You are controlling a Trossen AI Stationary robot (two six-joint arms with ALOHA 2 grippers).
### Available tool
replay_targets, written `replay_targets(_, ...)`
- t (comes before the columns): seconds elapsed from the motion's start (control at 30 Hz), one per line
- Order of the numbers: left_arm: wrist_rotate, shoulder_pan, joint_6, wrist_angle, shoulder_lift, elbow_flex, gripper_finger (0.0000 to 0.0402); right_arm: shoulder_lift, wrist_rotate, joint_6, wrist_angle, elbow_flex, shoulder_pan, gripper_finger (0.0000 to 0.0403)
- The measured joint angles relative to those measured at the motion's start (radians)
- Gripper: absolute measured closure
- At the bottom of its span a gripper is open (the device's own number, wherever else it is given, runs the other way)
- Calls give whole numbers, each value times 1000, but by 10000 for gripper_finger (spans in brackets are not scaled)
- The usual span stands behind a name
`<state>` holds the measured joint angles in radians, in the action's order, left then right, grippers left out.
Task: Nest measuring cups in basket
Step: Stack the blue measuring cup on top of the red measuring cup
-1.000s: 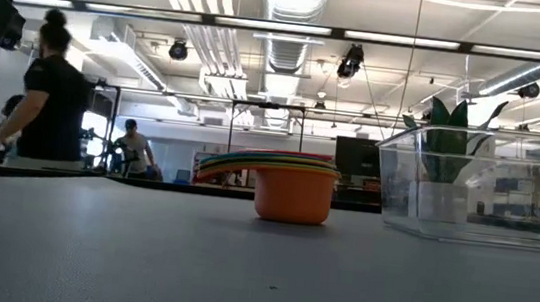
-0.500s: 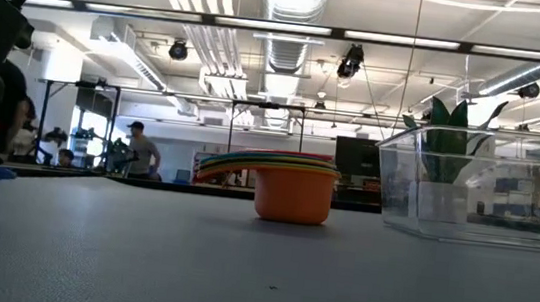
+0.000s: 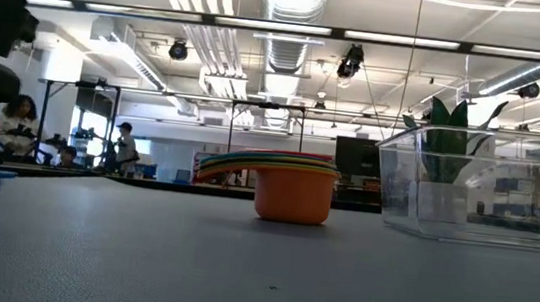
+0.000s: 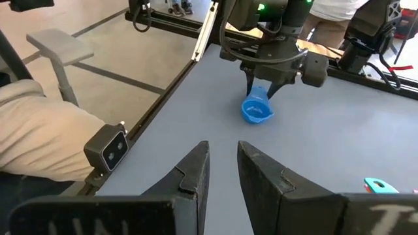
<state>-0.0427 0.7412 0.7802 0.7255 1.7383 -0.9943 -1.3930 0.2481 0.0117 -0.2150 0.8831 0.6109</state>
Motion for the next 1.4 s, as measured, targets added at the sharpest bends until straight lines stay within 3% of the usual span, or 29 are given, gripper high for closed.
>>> replay_targets(0.4,-166,-142,-187,115,-147,3,269,0,7,-8,0,-1,0,335)
replay_targets(0.57,-241,-283,-402,95,-241,-14,269,0,16,-12,0,-1,0,335)
replay_targets(0.77,-198,-480,-737,-44,-271,-46,269,3,17,-15,1,-1,0,335)
replay_targets(0.87,-125,-567,-834,-100,-249,-69,269,14,17,-22,3,-1,0,335)
replay_targets(1.0,-102,-636,-928,-124,-194,-118,269,18,17,-29,7,-1,0,335)
replay_targets(1.4,-16,-677,-1044,-26,75,-370,269,18,16,-18,11,-1,0,335)
